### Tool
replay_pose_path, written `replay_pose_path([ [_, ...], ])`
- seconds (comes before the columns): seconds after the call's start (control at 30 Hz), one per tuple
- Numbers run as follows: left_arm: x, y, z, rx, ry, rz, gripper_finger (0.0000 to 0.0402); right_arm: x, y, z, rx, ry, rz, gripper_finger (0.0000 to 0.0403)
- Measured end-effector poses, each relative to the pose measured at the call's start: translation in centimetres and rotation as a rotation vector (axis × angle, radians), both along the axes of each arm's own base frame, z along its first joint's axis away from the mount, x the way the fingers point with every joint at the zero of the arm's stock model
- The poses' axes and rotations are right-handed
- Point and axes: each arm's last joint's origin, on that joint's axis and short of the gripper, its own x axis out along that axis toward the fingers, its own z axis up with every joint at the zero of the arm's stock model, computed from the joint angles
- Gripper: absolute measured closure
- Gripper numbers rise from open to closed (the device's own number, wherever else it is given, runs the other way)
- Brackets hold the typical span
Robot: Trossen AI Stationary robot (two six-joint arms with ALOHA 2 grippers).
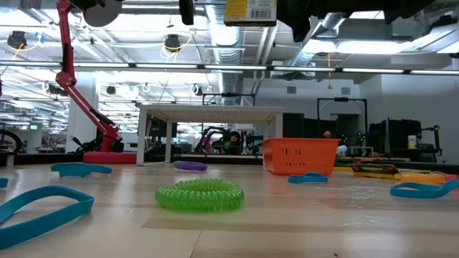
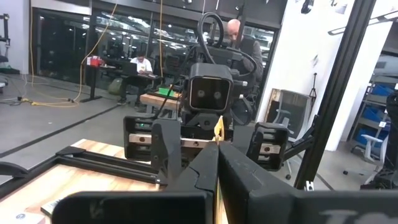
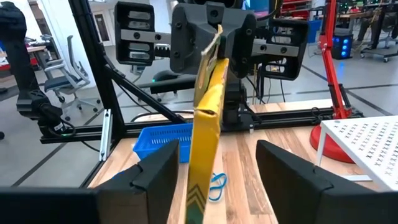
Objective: Pick & Place Office Desk Supplies
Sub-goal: Put the left yellow crayon box into the blue bin
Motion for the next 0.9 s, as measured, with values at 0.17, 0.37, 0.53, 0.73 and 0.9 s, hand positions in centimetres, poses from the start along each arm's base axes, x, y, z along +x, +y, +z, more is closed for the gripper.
replay_pose_path([
  [0.17, 0.00, -0.01, 0.00, 0.001, 0.000, 0.000, 0.0401, 0.00, 0.01, -0.04, -0.003, 0.004, 0.002, 0.0249],
  [0.37, 0.00, -0.01, 0.00, 0.003, 0.000, -0.002, 0.0401, -0.01, 0.10, -0.06, -0.032, 0.004, 0.029, 0.0329],
  [0.53, 0.00, -0.05, 0.01, 0.022, 0.000, -0.007, 0.0401, -0.01, 0.14, -0.06, -0.063, 0.000, 0.048, 0.0377],
  [0.73, -0.01, -0.05, 0.04, 0.037, -0.001, -0.004, 0.0394, 0.00, 0.14, 0.05, -0.073, -0.014, 0.051, 0.0375],
  [0.9, -0.01, -0.03, 0.03, 0.070, 0.002, 0.004, 0.0374, 0.04, -0.09, 0.06, -0.072, -0.014, 0.045, 0.0363],
])
